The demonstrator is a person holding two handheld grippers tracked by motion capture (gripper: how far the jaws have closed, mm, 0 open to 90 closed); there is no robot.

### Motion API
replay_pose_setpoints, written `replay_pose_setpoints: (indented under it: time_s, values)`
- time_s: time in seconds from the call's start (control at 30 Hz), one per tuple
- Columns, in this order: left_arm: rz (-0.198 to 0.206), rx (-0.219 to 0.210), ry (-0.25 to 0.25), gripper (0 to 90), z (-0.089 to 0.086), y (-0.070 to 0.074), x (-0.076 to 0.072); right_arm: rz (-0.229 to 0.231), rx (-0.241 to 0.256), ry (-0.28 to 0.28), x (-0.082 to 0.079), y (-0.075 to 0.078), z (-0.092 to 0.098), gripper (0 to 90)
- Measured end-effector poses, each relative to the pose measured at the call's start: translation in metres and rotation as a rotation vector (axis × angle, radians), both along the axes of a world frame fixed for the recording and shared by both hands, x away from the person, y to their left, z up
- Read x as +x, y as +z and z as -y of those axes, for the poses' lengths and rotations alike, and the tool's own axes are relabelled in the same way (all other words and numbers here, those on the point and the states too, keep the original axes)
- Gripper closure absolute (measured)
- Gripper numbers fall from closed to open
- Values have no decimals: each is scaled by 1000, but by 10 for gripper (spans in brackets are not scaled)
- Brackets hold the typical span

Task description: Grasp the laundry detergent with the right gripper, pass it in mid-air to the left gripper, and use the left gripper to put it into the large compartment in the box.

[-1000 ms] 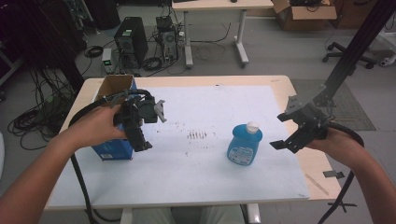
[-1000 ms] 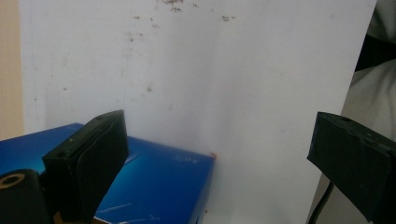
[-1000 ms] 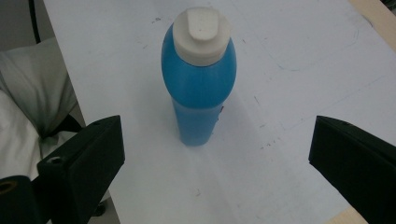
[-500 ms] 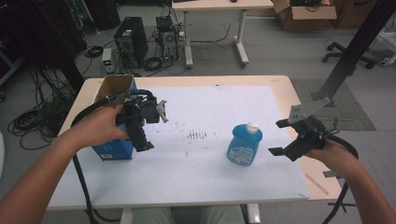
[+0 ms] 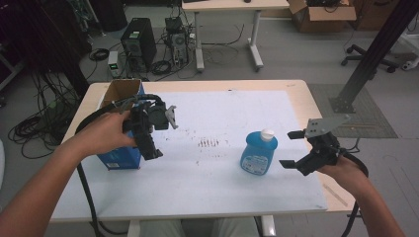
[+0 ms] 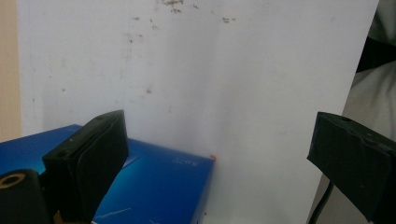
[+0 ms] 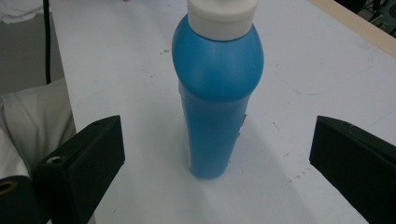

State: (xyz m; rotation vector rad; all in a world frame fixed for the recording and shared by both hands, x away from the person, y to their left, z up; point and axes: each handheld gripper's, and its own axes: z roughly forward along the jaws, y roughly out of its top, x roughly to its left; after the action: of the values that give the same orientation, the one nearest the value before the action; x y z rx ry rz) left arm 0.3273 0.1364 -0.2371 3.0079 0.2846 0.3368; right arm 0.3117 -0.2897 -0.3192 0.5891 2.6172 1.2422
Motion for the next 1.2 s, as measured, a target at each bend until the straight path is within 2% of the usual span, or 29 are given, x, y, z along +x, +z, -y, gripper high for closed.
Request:
replay_pose_setpoints:
  time_s: [0.1,0.6,1.2]
  values:
    - [-2,2,-2,54,1,0,0,18,38,-4,-1,-9,2,31]
    - [-2,-1,0,54,3,-1,0,35,118,-30,-4,-31,12,29]
    - [-3,2,-1,54,3,0,1,54,170,-50,-2,-51,9,30]
